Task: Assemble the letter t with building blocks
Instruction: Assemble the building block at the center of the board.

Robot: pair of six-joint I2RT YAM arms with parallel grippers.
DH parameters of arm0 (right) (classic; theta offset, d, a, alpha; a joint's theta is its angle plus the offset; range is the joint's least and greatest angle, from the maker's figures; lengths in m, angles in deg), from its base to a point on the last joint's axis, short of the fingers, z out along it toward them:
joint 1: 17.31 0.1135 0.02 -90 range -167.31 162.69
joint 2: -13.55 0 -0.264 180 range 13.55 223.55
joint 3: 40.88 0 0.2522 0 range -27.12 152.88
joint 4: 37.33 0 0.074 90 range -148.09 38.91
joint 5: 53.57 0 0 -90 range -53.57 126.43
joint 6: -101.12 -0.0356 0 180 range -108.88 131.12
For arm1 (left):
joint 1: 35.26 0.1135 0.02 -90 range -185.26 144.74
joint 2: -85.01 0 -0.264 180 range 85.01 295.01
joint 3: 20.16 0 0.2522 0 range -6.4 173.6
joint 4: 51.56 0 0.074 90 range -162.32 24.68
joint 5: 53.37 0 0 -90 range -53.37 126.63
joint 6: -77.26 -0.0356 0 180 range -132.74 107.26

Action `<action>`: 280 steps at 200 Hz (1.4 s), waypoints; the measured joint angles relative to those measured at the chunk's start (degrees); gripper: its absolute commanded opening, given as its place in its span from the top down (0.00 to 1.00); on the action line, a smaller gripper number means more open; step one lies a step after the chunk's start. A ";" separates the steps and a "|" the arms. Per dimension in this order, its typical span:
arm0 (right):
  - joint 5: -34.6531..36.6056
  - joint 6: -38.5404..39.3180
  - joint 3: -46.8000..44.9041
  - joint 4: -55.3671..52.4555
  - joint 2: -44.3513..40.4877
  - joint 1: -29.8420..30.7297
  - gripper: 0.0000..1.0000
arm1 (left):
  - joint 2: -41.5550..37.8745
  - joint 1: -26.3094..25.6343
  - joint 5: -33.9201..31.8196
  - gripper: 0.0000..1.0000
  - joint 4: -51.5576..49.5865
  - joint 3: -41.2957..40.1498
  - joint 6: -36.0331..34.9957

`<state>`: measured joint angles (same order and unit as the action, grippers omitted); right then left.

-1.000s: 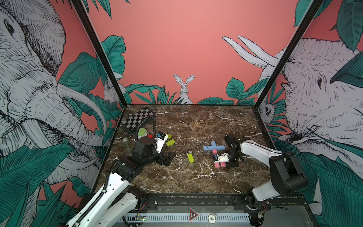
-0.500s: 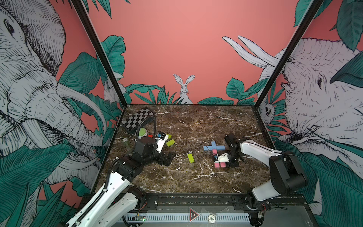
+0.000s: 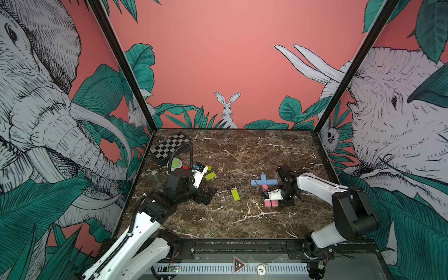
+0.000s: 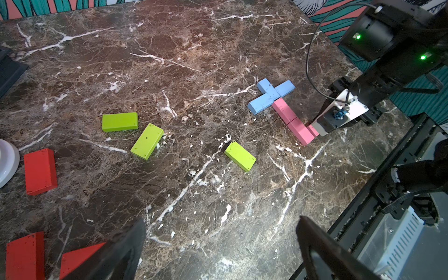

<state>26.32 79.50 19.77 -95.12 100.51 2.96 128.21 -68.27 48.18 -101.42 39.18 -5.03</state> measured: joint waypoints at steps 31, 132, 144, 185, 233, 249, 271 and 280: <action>0.04 0.02 0.00 0.00 0.02 0.22 0.79 | 0.48 0.00 0.02 0.01 -0.04 0.00 0.00; 0.07 -0.22 0.63 -0.22 1.25 1.07 0.78 | 0.76 0.00 0.04 0.01 -0.44 0.00 0.00; 0.04 -0.24 0.76 -0.26 1.44 1.07 0.78 | 0.76 0.00 0.02 0.01 -0.44 0.00 0.00; -0.02 -0.68 1.27 -0.46 2.14 1.11 0.77 | 0.76 0.00 0.04 0.01 -0.44 0.00 0.00; 0.02 -0.83 1.31 -0.42 2.34 1.40 0.76 | 0.79 0.00 0.07 0.01 -0.46 0.00 0.00; 0.02 -0.83 1.31 -0.42 2.34 1.44 0.75 | 0.79 0.00 0.07 0.01 -0.46 0.00 0.00; 0.04 -0.83 1.31 -0.39 2.34 1.44 0.72 | 0.79 0.00 0.09 0.01 -0.46 0.00 0.00; 0.04 -0.83 1.31 -0.39 2.34 1.44 0.71 | 0.79 0.00 0.11 0.01 -0.46 0.00 0.00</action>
<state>26.36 78.67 21.08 -95.51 102.85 4.41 128.99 -68.27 48.29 -101.88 39.18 -5.03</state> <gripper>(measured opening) 0.279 0.991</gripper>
